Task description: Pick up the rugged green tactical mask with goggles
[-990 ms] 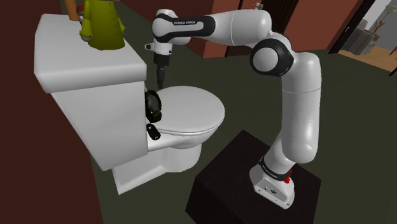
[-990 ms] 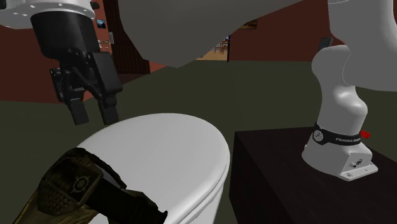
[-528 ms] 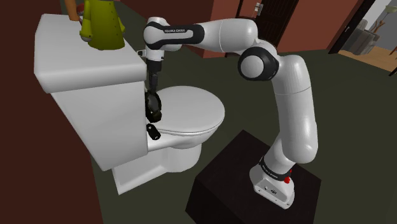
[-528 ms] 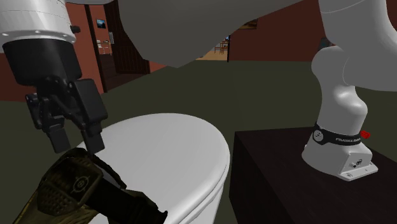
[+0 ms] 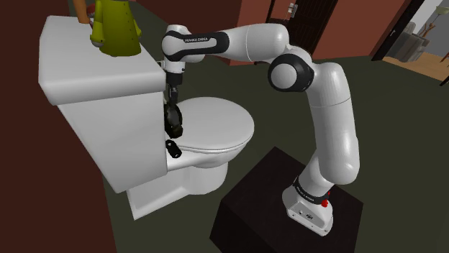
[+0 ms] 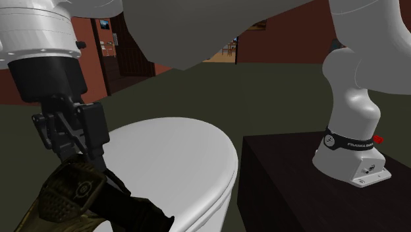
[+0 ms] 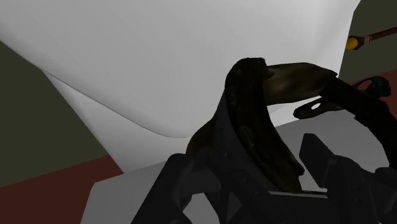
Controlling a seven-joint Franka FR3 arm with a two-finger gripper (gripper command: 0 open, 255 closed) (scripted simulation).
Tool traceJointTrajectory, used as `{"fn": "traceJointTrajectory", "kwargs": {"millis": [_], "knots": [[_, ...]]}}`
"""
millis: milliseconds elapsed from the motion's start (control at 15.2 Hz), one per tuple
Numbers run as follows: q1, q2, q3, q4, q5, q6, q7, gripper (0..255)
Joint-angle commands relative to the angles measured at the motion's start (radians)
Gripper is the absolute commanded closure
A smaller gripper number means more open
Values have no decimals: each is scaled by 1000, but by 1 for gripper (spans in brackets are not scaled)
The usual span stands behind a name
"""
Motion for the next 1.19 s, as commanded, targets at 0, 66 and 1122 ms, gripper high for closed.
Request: {"fn": "traceJointTrajectory", "kwargs": {"millis": [0,66,1122], "knots": [[0,1,0,0,0,0,0,255],[0,1,0,-1,0,0,0,255],[-4,-20,1,112,-5,-131,29,255]]}}
